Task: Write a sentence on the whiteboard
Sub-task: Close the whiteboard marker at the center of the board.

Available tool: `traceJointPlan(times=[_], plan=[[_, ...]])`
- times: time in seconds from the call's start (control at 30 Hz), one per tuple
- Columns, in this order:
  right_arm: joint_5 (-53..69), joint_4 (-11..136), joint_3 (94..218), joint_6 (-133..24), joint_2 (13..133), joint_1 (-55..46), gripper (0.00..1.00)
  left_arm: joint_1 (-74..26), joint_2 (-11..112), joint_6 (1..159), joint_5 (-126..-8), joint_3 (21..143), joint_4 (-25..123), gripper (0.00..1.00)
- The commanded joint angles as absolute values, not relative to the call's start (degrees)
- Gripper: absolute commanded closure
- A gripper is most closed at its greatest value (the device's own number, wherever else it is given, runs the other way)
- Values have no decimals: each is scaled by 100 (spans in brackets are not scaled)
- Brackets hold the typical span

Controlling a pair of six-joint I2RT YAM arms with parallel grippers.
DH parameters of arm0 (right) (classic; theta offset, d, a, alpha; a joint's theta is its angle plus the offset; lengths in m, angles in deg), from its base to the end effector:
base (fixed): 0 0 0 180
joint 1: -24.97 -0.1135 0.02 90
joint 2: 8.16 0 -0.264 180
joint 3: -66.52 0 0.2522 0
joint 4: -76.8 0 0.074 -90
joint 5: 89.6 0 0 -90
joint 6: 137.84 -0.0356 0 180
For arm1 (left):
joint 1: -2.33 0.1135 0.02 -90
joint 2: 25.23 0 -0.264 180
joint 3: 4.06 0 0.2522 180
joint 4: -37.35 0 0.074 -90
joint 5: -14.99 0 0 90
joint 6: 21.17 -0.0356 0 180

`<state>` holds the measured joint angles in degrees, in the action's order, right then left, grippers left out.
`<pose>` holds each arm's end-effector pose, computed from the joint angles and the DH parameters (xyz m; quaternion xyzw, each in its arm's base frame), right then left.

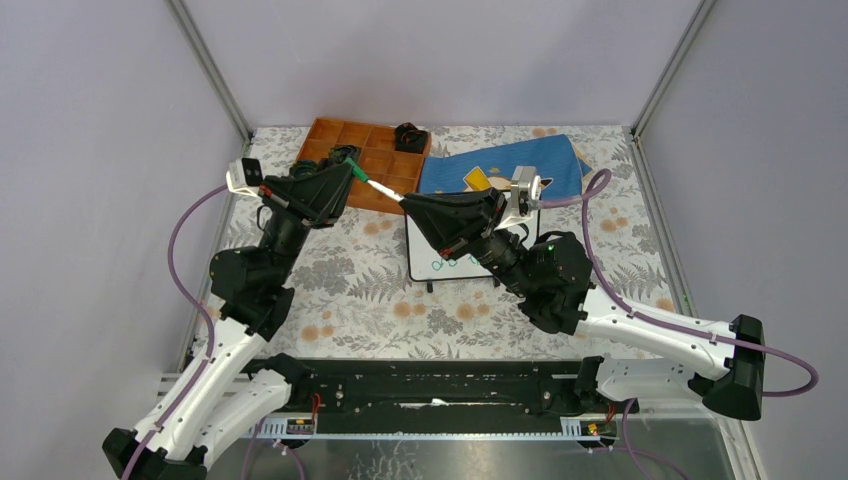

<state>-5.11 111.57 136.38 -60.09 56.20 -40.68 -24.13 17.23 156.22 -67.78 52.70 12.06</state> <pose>0.1022 0.2175 0.4464 -0.1498 0.3948 0.5540 0.7175 0.1357 -0.0726 0.4237 -0.1663 0.3953 -0.7713 0.4703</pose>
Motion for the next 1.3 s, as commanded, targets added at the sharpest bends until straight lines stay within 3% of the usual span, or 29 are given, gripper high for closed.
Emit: traceJointPlan(times=[0.0,1.27], plan=[[-614,11427,13860,-5931,5622,-4107,100,-2377,1661,15506,-6661,5295,908,100],[-775,11472,13977,-5843,5782,-4111,100,-2550,1630,14760,-6481,5575,1542,100]])
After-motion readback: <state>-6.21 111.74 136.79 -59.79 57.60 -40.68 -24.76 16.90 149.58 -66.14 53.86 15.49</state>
